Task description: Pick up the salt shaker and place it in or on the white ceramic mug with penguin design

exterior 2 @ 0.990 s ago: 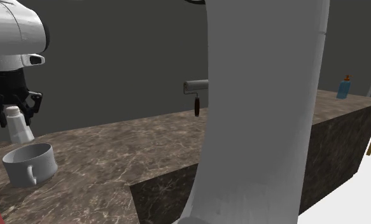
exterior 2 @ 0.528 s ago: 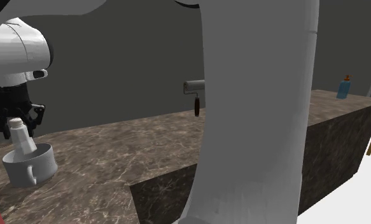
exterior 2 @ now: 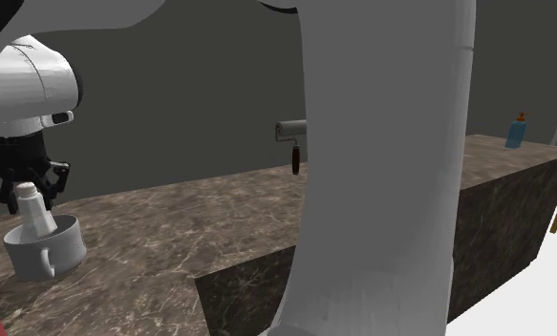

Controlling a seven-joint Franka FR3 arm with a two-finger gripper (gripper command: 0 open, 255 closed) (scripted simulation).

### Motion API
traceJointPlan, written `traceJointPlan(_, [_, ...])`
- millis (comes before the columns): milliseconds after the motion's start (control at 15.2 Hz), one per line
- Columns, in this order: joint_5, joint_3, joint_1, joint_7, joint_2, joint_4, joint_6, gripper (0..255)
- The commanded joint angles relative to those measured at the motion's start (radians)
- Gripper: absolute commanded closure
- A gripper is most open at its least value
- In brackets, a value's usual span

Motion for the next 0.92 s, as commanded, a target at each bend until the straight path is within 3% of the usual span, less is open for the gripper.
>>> traceJointPlan(0, [0.0,0.0,0.0,0.0,0.0,0.0,0.0,255])
traceJointPlan(66, [0.0,0.0,0.0,0.0,0.0,0.0,0.0,0])
traceJointPlan(396, [0.0,0.0,0.0,0.0,0.0,0.0,0.0,0])
traceJointPlan(660, [0.031,0.004,-0.003,-0.021,-0.08,0.027,-0.104,0])
traceJointPlan(858, [0.031,0.003,-0.003,-0.021,-0.08,0.027,-0.104,0])
